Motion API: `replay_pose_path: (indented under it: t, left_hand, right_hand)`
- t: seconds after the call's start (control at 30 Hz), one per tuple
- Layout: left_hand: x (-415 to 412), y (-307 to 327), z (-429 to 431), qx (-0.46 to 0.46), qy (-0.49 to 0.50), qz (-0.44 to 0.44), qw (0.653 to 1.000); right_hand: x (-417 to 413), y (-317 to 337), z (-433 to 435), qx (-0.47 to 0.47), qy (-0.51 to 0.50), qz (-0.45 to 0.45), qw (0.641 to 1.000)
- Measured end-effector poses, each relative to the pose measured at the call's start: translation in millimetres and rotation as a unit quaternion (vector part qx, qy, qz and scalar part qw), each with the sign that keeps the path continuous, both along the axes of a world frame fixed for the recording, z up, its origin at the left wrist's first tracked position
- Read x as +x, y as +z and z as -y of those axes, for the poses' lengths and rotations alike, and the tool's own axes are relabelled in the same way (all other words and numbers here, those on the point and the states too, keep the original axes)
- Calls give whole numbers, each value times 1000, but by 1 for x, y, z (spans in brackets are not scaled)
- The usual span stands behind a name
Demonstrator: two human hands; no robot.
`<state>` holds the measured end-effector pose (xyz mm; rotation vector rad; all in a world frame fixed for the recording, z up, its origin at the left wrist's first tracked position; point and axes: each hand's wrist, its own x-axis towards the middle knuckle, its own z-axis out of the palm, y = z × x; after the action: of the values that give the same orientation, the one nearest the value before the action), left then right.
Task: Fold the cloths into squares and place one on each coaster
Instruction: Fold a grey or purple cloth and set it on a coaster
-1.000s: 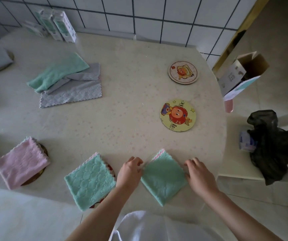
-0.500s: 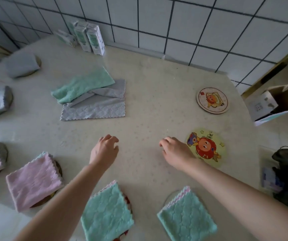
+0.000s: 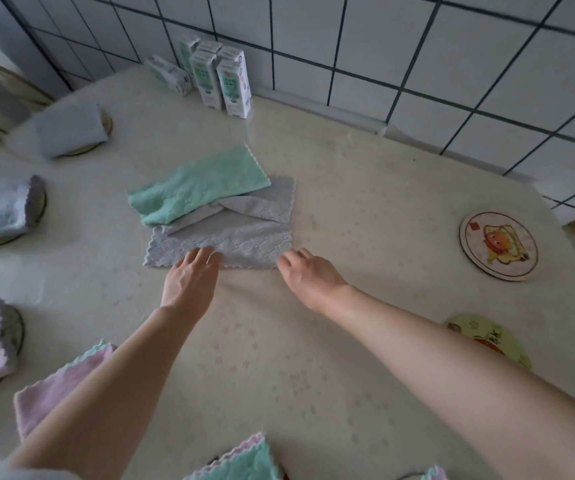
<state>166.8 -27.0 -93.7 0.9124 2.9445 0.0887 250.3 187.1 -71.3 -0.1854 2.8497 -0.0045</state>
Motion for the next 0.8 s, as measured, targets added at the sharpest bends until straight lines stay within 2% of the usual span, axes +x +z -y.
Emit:
replay_pose_path:
  t: [0.13, 0.23, 0.33, 0.5, 0.63, 0.8]
  left_hand:
    - [-11, -12, 5, -1, -16, -17, 1000]
    - [-17, -14, 3, 3, -21, -27, 999]
    - [-25, -13, 0, 0, -22, -28, 999]
    - [-38, -1, -3, -25, 36, -28, 999]
    - [-58, 19, -1, 18, 122, -4, 992]
    - [-89, 80, -7, 86, 184, -7, 979]
  right_hand:
    - [-25, -16, 11, 62, 17, -14, 998]
    - [-43, -28, 12, 49, 11, -22, 998]
    - [-50, -8, 16, 48, 7, -30, 998]
    - [-65, 20, 1, -89, -43, -97, 990]
    - [-82, 56, -8, -223, -102, -133, 960]
    - [-93, 118, -20, -273, -86, -200, 937]
